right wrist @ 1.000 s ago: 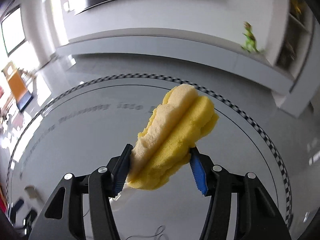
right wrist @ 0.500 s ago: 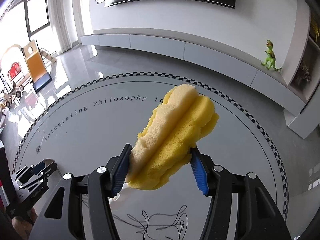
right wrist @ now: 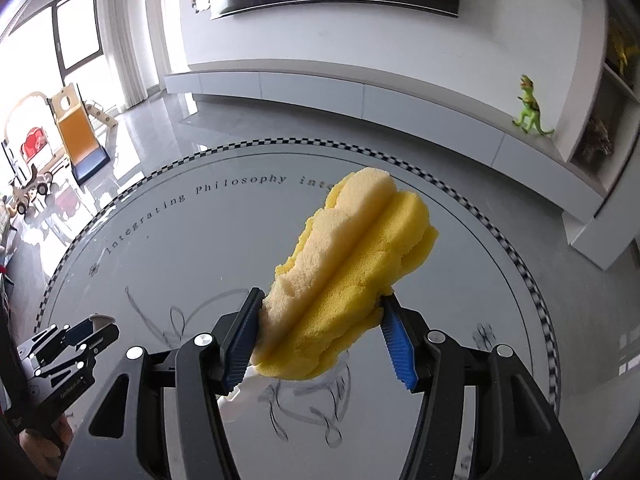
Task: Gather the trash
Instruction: 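Grasp the yellow sponge with the right tool while the left tool grasps the white paper cup, then carry the sponge and paper cup over the black bin and open both tools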
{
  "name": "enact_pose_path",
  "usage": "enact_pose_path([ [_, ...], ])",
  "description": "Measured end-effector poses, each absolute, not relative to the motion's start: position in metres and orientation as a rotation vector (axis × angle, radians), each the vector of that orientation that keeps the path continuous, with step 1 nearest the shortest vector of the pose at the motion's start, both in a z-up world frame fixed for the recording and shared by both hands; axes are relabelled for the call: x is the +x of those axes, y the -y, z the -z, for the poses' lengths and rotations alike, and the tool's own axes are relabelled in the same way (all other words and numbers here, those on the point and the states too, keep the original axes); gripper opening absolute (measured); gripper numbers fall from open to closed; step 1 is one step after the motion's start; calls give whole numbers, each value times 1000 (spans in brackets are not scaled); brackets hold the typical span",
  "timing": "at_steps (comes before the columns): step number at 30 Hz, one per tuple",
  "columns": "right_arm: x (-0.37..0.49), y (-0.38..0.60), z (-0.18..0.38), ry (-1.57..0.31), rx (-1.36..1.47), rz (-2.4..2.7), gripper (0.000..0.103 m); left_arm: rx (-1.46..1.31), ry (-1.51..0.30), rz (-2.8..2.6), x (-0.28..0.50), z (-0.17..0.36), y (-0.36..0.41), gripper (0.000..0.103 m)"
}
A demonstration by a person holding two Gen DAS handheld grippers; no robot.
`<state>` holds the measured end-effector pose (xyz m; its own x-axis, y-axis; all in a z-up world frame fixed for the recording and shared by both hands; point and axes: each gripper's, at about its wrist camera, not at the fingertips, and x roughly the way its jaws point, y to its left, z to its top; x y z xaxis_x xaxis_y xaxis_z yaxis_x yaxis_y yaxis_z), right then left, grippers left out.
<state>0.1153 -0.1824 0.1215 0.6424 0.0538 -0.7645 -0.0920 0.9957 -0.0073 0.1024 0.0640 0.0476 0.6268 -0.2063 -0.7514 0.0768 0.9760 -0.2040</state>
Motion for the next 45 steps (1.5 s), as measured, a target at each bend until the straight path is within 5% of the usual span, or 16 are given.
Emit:
enact_pose_path([
  [26,-81,342,-146,-827,184,11,59,-35,-819,496,-38,-107,125,36],
  [45,-246,515,-67,-959,353,377,59,231,-967,917,-136,-43,349,36],
])
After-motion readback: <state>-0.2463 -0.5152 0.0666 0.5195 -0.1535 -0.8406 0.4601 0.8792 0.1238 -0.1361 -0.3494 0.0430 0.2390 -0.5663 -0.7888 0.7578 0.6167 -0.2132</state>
